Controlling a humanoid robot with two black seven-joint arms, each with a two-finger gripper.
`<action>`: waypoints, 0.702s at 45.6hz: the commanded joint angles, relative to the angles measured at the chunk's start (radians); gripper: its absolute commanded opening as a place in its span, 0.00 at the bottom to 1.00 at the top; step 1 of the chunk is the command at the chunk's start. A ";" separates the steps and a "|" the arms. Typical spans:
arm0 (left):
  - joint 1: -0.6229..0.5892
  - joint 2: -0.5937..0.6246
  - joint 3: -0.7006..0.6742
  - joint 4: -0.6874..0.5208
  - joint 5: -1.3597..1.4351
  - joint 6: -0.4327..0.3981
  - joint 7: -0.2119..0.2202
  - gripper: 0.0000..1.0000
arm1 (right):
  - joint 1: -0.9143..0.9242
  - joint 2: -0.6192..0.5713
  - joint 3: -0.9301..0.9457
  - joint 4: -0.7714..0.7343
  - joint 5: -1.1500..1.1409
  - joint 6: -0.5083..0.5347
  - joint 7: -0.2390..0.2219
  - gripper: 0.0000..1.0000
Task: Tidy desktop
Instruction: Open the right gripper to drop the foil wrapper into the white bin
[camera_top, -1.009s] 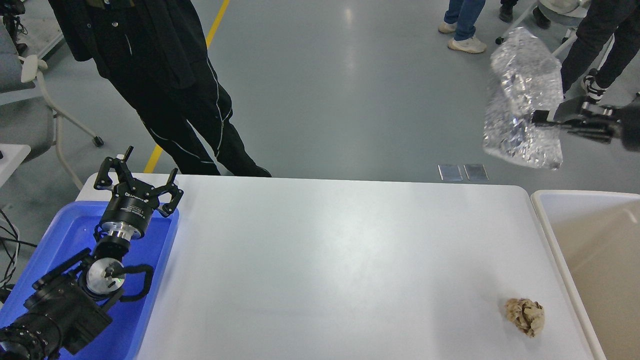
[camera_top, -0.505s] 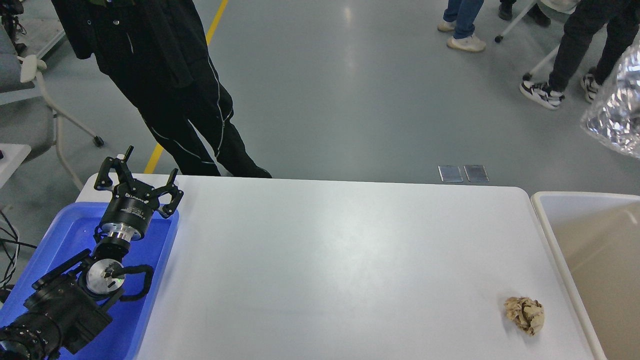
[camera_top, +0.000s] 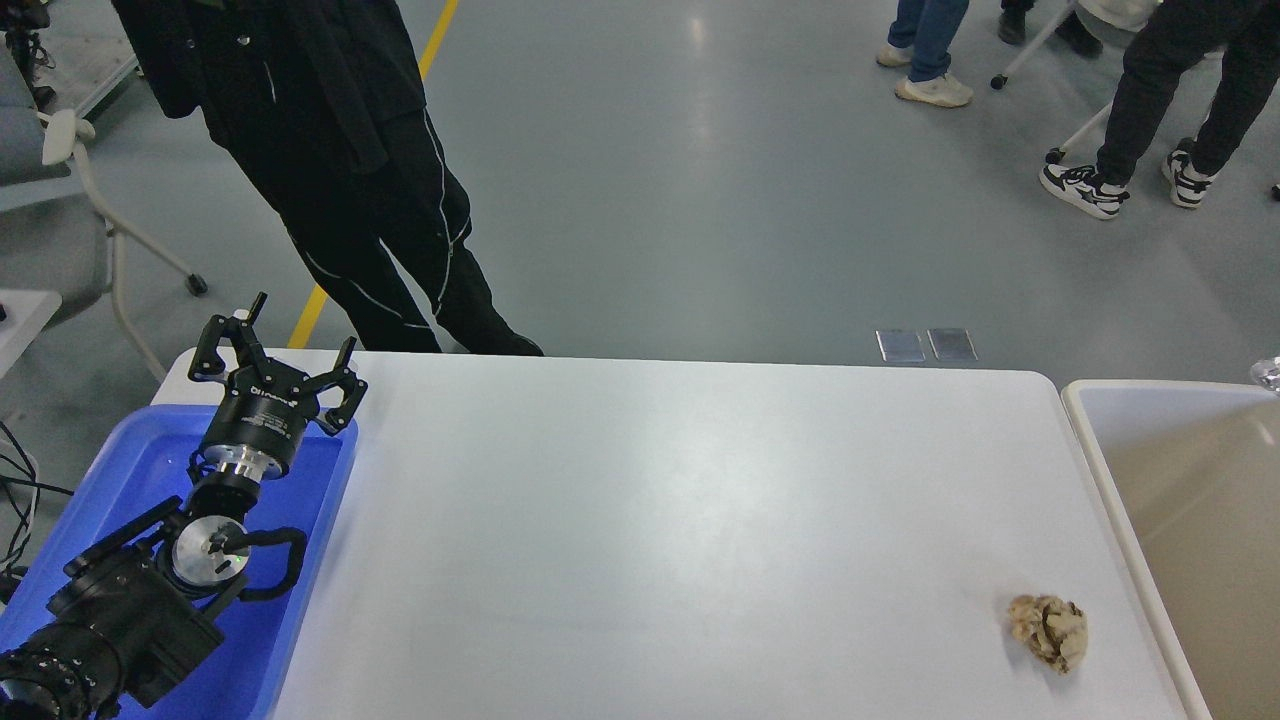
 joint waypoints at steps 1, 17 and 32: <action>0.000 0.000 0.000 0.001 0.000 0.001 0.000 1.00 | -0.110 0.054 0.009 -0.027 0.070 -0.103 -0.173 0.00; 0.000 0.000 0.000 0.001 0.000 -0.001 0.000 1.00 | -0.248 0.158 0.009 -0.027 0.142 -0.161 -0.260 0.00; 0.000 0.000 0.000 0.000 0.000 0.001 0.000 1.00 | -0.277 0.206 0.009 -0.025 0.144 -0.181 -0.260 0.00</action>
